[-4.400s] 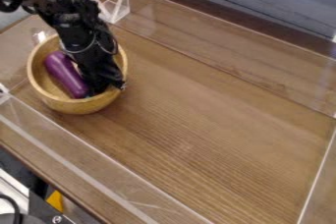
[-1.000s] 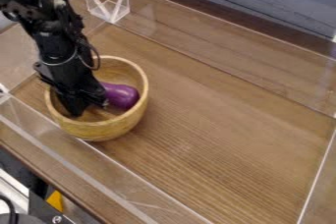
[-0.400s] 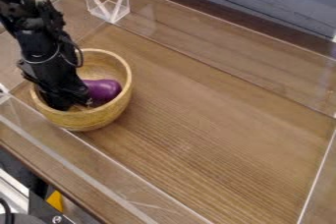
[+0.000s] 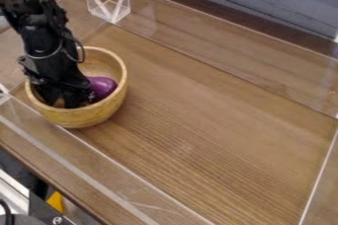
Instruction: Put the purple eggplant in the brown bowl
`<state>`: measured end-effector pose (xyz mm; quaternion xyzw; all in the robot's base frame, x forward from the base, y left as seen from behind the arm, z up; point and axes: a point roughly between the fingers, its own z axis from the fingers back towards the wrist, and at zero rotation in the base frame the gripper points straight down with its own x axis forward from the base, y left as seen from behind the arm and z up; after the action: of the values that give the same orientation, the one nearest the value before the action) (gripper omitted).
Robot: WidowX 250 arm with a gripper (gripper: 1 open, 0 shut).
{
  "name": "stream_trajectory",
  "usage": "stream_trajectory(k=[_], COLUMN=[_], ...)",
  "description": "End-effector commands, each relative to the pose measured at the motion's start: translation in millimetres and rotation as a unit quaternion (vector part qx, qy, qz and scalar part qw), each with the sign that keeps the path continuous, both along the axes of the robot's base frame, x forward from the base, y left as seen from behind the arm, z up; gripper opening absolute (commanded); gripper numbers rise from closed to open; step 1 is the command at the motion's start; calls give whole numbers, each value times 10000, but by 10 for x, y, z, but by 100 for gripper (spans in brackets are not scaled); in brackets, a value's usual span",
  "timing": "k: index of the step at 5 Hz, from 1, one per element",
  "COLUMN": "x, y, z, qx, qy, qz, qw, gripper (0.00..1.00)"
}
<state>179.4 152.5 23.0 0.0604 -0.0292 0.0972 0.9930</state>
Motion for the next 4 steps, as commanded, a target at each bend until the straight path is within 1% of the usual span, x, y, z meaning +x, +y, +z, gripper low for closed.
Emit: stream_trajectory(k=[1, 2, 3, 4], x=[-21, 31, 116, 146], y=[117, 166, 162, 112], z=[-10, 1, 52, 91], qx=[28, 21, 26, 38], qy=[51, 43, 18, 6], qz=[40, -74, -134, 214], qw=[10000, 10000, 9999, 9998], gripper=[100, 100, 100, 100])
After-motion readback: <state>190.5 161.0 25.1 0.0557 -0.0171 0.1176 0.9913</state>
